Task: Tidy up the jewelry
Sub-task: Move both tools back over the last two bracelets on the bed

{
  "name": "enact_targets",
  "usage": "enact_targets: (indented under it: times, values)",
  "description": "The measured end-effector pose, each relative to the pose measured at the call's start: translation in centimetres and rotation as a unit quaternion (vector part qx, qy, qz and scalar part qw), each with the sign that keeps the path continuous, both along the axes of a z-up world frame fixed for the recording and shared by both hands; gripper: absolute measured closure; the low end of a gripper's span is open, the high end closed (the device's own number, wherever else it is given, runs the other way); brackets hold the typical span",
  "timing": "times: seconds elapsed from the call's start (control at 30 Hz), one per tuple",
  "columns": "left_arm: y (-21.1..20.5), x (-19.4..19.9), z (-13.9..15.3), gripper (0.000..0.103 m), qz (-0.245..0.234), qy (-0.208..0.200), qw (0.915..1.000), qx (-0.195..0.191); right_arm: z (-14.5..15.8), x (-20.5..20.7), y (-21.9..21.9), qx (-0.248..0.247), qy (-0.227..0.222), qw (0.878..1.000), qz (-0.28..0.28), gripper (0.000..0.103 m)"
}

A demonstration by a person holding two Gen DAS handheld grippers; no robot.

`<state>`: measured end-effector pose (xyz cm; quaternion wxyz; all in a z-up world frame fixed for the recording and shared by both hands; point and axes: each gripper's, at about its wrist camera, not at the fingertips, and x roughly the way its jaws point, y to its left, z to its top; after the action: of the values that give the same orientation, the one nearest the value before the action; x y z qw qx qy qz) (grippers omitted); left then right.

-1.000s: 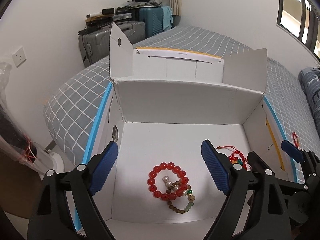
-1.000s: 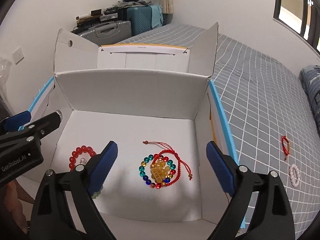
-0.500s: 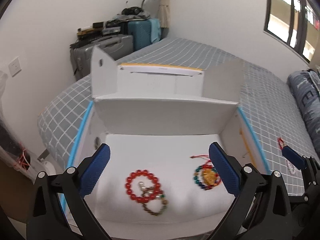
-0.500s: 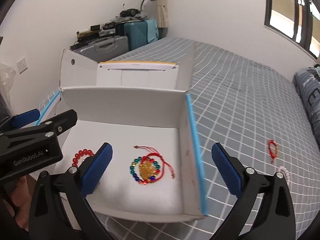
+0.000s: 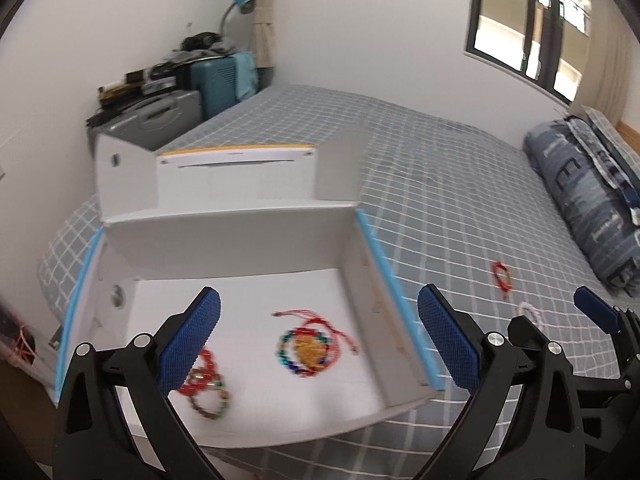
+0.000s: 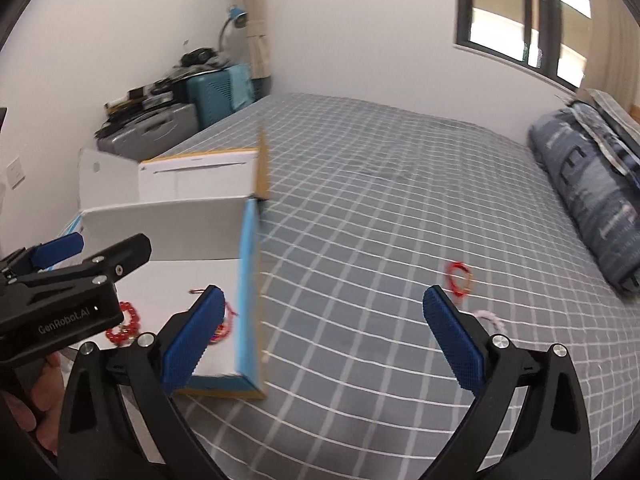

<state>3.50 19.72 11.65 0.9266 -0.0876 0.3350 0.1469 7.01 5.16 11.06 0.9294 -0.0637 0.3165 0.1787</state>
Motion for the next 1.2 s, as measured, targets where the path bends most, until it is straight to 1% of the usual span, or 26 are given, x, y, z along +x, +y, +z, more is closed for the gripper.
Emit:
enact_targets:
  times: [0.2, 0.4, 0.57, 0.67, 0.77, 0.9, 0.97, 1.07, 1.2]
  values:
    - [-5.5, 1.9, -0.1, 0.006, -0.045, -0.003, 0.999, -0.004, 0.0, 0.3, -6.0, 0.005, 0.002, 0.999, -0.039, 0.008]
    - [-10.4, 4.5, -1.0, 0.006, -0.076, 0.01, 0.997, -0.007, -0.9, 0.8, -11.2, 0.01, 0.007, 0.997, -0.077, 0.008]
    - [-14.3, 8.4, -2.0, 0.006, -0.104, 0.027, 0.9942, 0.0, -2.6, 1.9, -15.3, 0.012, 0.017, 0.994, -0.106, 0.008]
    - [-16.0, 11.3, -3.1, 0.006, -0.124, 0.047, 0.9911, -0.016, -3.8, 2.9, -16.9, 0.01, 0.023, 0.993, -0.117, 0.008]
    - [-17.7, 14.8, -4.5, 0.006, -0.142, 0.072, 0.9868, -0.032, -5.3, 4.5, -17.8, 0.008, 0.038, 0.991, -0.125, 0.008]
    - [-19.4, 18.6, -5.9, 0.006, -0.156, 0.093, 0.9832, -0.012, -7.8, 7.4, -19.4, 0.013, 0.068, 0.988, -0.135, 0.008]
    - [-20.3, 20.8, -6.6, 0.006, -0.163, 0.106, 0.9809, -0.006, -9.2, 9.3, -20.0, 0.011, 0.094, 0.985, -0.142, 0.008]
    - [-21.6, 24.0, -7.7, 0.006, -0.177, 0.121, 0.9768, 0.001, -10.9, 11.4, -20.7, 0.012, 0.118, 0.982, -0.147, 0.008]
    - [-23.7, 27.5, -10.3, 0.006, -0.198, 0.143, 0.9696, 0.013, -13.2, 14.0, -21.4, 0.014, 0.144, 0.977, -0.154, 0.008]
